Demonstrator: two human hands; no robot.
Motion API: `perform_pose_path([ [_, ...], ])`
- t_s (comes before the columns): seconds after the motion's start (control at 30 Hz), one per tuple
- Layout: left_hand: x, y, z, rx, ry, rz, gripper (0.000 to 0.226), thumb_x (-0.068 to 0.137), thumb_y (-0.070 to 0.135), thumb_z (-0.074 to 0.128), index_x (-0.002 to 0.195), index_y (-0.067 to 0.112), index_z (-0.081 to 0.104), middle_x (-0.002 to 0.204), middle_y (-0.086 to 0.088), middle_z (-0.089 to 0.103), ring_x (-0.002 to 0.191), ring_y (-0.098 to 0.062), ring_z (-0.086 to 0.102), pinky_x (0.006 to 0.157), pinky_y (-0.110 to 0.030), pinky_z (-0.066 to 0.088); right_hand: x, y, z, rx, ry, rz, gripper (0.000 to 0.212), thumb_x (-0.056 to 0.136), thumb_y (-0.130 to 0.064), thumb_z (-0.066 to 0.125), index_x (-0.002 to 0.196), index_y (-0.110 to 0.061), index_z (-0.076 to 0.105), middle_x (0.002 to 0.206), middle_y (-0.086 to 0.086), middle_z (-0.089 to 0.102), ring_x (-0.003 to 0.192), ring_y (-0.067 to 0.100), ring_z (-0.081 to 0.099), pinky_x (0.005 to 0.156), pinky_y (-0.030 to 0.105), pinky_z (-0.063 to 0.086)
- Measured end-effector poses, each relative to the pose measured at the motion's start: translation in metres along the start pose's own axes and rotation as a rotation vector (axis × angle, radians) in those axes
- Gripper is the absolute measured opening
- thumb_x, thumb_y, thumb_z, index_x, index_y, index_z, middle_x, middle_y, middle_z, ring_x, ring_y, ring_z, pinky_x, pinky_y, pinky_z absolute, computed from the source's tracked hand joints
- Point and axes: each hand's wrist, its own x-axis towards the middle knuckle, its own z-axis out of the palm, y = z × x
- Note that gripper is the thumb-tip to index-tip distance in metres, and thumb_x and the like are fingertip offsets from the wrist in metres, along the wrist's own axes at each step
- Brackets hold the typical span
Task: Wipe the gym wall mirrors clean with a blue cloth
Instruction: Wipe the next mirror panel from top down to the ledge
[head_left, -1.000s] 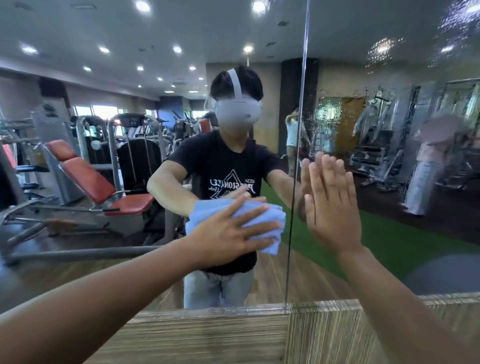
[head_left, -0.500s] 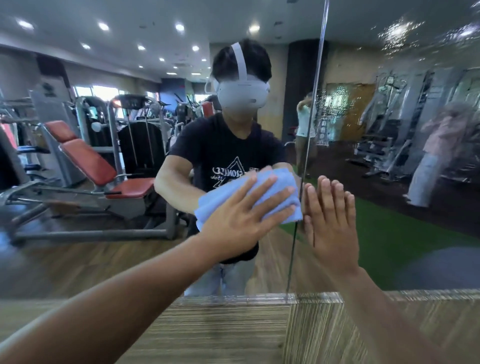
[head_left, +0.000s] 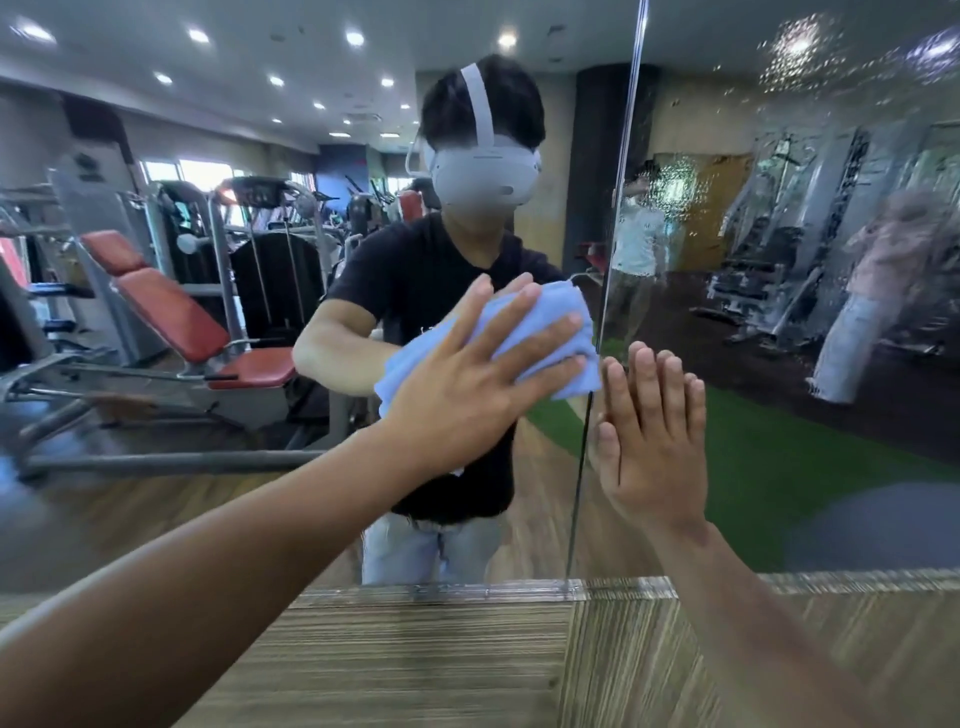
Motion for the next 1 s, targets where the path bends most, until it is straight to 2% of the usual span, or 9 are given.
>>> perform_pose_path([
  [0.2,-0.027,0.036,0.018,-0.039,0.087,-0.045,0.041,0.099,0.004,0.058,0.138,0.016,0.062,0.150,-0.010,0.049,0.141,-0.041,0.042,0.114,-0.059,0.035,0.000,0.000,-0.001,-0.010,-0.005,0.000,0.060,0.106,-0.032,0.030,0.162,-0.014,0.020,0.173,0.005,0.002,0.159,0.028,0.005,0.129,0.049,0.007],
  [0.33,-0.073,0.074,0.038,-0.093,-0.046,0.050,0.041,0.104,0.008,0.042,0.140,0.018,0.060,0.152,-0.008,0.049,0.142,-0.037,0.042,0.119,-0.056,0.028,0.001,0.000,-0.004,0.012,0.001,-0.016,0.059,0.109,-0.031,0.027,0.164,-0.016,0.013,0.173,0.005,-0.001,0.159,0.028,0.003,0.129,0.049,0.006],
  [0.43,-0.103,0.086,0.044,-0.107,-0.194,0.238,0.042,0.104,0.013,0.043,0.144,0.020,0.055,0.156,-0.005,0.043,0.147,-0.035,0.035,0.122,-0.055,0.021,0.001,-0.001,-0.006,0.034,-0.014,-0.006,0.062,0.107,-0.030,0.028,0.165,-0.018,0.010,0.173,0.003,-0.003,0.159,0.026,0.001,0.129,0.049,0.005],
  [0.5,-0.104,0.079,0.041,-0.086,-0.227,0.287,0.039,0.106,0.016,0.040,0.141,0.023,0.057,0.156,-0.003,0.045,0.148,-0.034,0.033,0.123,-0.056,0.017,0.001,-0.002,-0.007,0.045,-0.025,0.002,0.062,0.107,-0.029,0.030,0.165,-0.017,0.011,0.173,0.002,-0.003,0.159,0.026,0.001,0.129,0.049,0.004],
  [0.57,-0.097,0.067,0.035,-0.083,-0.207,0.273,0.039,0.108,0.016,0.035,0.135,0.023,0.062,0.150,-0.002,0.052,0.146,-0.036,0.036,0.123,-0.058,0.013,0.001,-0.003,-0.009,0.050,-0.031,0.012,0.062,0.106,-0.029,0.031,0.164,-0.016,0.014,0.173,0.003,-0.001,0.159,0.027,0.003,0.129,0.050,0.006],
  [0.63,-0.082,0.045,0.024,-0.084,-0.175,0.229,0.036,0.106,0.013,0.040,0.136,0.020,0.061,0.148,-0.006,0.053,0.143,-0.040,0.039,0.121,-0.063,0.014,0.001,-0.004,-0.010,0.056,-0.033,0.018,0.060,0.107,-0.028,0.032,0.163,-0.014,0.018,0.173,0.004,0.001,0.159,0.028,0.005,0.128,0.051,0.008],
  [0.77,-0.043,-0.021,-0.015,-0.031,-0.082,0.076,0.047,0.107,0.008,0.027,0.139,0.015,0.061,0.151,-0.013,0.048,0.139,-0.052,0.038,0.109,-0.074,0.028,0.002,-0.010,-0.014,0.047,-0.049,0.048,0.057,0.108,-0.026,0.029,0.162,-0.010,0.025,0.171,0.013,0.014,0.158,0.033,0.012,0.127,0.055,0.015],
  [0.9,-0.039,-0.039,-0.027,-0.033,-0.030,0.013,0.039,0.105,0.004,0.047,0.139,0.016,0.061,0.151,-0.012,0.048,0.140,-0.049,0.038,0.109,-0.071,0.030,-0.001,-0.023,-0.011,0.072,-0.030,0.016,0.055,0.107,-0.025,0.032,0.160,-0.009,0.030,0.168,0.016,0.022,0.155,0.037,0.021,0.126,0.057,0.015],
  [1.0,-0.065,-0.016,-0.015,-0.064,-0.003,0.011,0.038,0.105,0.004,0.046,0.137,0.017,0.063,0.149,-0.009,0.050,0.138,-0.043,0.044,0.112,-0.063,0.035,-0.005,-0.033,-0.001,0.060,-0.021,-0.036,0.061,0.106,-0.026,0.035,0.164,-0.015,0.019,0.171,0.012,0.014,0.158,0.033,0.012,0.126,0.057,0.014],
])
